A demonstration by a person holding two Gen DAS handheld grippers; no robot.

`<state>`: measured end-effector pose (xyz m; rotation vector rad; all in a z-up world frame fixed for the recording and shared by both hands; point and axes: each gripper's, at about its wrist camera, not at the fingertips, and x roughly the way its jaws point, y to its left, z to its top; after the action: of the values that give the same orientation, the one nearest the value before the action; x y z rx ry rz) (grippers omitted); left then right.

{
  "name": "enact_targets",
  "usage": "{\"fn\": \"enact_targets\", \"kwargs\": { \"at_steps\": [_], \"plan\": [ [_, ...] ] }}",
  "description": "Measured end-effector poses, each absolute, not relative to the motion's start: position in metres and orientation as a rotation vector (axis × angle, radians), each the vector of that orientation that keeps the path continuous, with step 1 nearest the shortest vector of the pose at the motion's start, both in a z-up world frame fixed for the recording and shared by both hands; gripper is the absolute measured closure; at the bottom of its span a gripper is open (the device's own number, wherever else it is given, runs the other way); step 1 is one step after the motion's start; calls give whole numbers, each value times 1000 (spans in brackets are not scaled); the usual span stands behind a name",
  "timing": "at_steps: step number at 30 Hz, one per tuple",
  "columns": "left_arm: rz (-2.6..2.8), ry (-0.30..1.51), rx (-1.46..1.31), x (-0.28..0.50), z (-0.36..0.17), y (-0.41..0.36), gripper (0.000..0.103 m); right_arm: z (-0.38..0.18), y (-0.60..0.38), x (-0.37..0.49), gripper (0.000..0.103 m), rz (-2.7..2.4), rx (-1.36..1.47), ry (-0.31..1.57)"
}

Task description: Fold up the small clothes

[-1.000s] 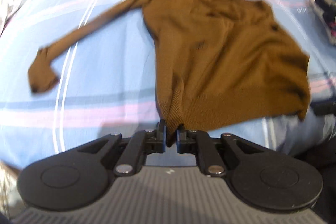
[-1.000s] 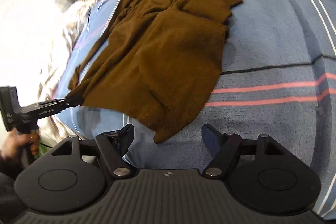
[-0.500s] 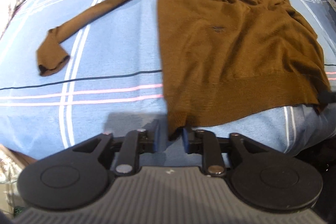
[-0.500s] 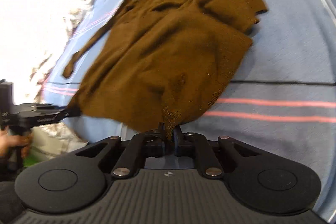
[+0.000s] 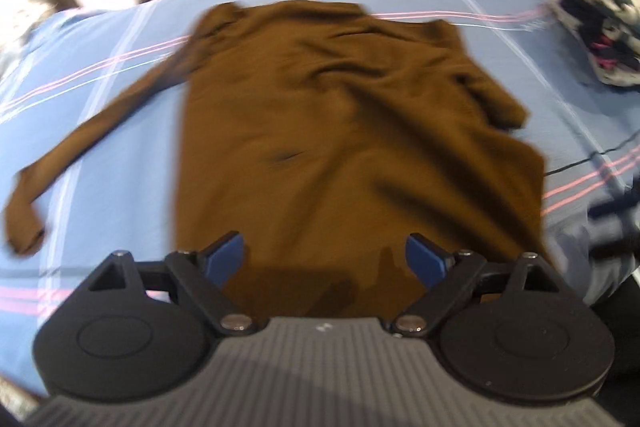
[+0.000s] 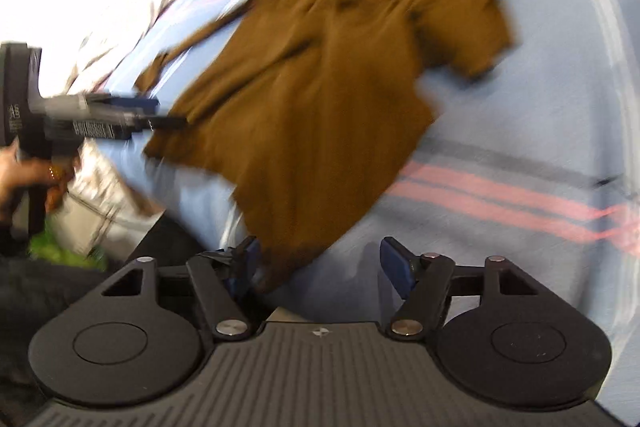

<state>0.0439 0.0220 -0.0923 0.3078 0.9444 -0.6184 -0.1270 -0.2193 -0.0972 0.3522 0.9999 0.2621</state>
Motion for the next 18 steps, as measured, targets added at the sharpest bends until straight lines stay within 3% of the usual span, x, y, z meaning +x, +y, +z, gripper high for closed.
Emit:
{"fn": "enact_targets", "kwargs": {
  "at_steps": [9,14,18],
  "plan": [
    [-731,961,337,49,-115,-62,4,-86,-282,-91,0,-11,353,797],
    [-685,1034,291,46,-131,-51,2,-110,-305,-43,27,-113,456,787],
    [-655,1064,245,51,-140,-41,0,-134,-308,-19,30,-98,535,821]
  ]
}}
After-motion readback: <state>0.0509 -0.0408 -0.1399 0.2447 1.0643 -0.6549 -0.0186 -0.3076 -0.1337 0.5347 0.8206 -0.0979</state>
